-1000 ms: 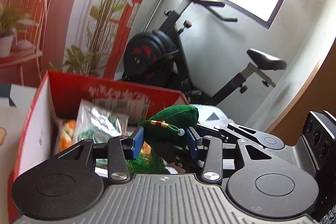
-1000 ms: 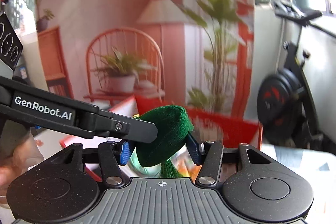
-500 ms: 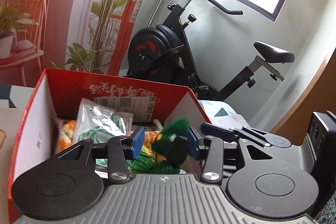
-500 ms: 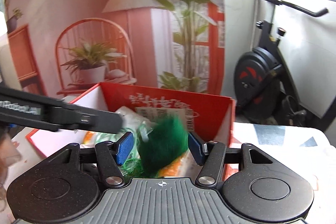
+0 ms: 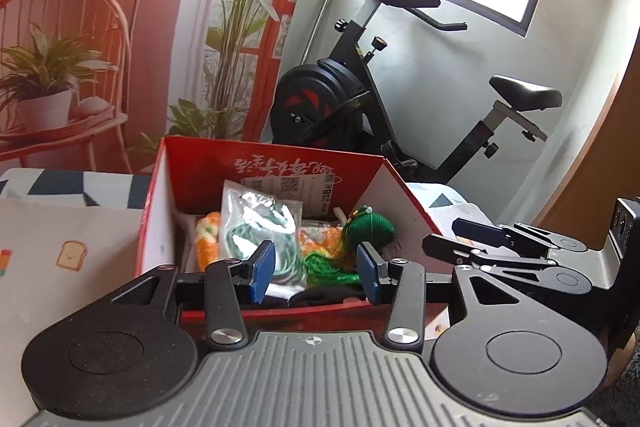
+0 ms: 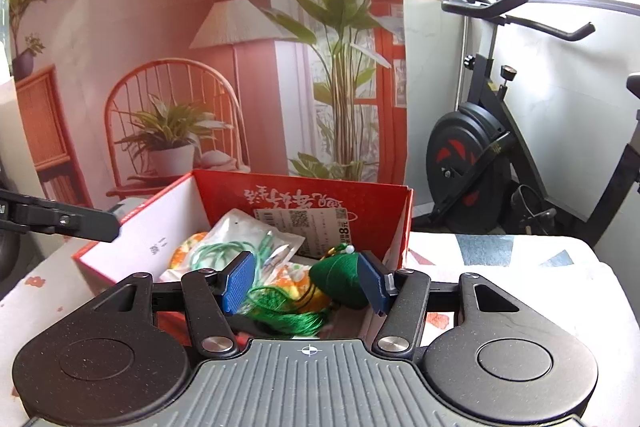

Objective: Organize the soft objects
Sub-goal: 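Move both tools down to the pink knit towel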

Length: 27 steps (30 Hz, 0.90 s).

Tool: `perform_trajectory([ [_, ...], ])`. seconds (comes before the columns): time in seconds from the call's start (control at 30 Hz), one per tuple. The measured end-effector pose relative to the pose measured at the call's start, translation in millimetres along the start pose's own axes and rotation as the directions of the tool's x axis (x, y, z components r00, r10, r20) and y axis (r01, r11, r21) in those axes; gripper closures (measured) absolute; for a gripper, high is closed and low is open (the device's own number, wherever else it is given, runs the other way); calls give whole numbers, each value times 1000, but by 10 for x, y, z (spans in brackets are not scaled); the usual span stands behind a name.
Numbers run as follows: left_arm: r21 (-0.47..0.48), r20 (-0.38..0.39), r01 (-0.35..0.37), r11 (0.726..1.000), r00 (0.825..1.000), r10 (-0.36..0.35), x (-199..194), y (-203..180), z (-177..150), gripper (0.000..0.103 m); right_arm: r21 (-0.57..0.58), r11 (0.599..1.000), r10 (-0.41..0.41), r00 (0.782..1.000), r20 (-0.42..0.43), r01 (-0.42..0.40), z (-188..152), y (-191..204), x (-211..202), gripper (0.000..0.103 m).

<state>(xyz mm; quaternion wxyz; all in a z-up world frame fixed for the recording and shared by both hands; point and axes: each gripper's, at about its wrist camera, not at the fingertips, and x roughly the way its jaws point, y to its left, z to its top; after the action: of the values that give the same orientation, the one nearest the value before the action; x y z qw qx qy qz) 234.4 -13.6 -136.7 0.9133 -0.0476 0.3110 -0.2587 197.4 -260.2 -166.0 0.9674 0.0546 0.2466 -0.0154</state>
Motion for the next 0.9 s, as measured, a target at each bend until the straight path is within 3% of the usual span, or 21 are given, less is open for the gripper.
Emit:
perform_trajectory([
  [0.17,-18,-18,-24,1000,1000,23,-296,59,-317,52,20,1000,1,1000,13,-1,-143,54,-244,49],
  [0.43,-112,-114,-120,986,988,107,-472,274,-944,48,54,999,-8,1000,8,8,-523,107,-566,49],
  [0.73,-157,-187,-247,956,958,217,-453,454,-1370,48,112,993,-28,993,-113,40,-1129,167,-604,49],
  [0.9,-169,-222,-265,949,949,225,-441,457,-1503,48,119,991,-37,981,-192,60,-1384,261,-498,49],
])
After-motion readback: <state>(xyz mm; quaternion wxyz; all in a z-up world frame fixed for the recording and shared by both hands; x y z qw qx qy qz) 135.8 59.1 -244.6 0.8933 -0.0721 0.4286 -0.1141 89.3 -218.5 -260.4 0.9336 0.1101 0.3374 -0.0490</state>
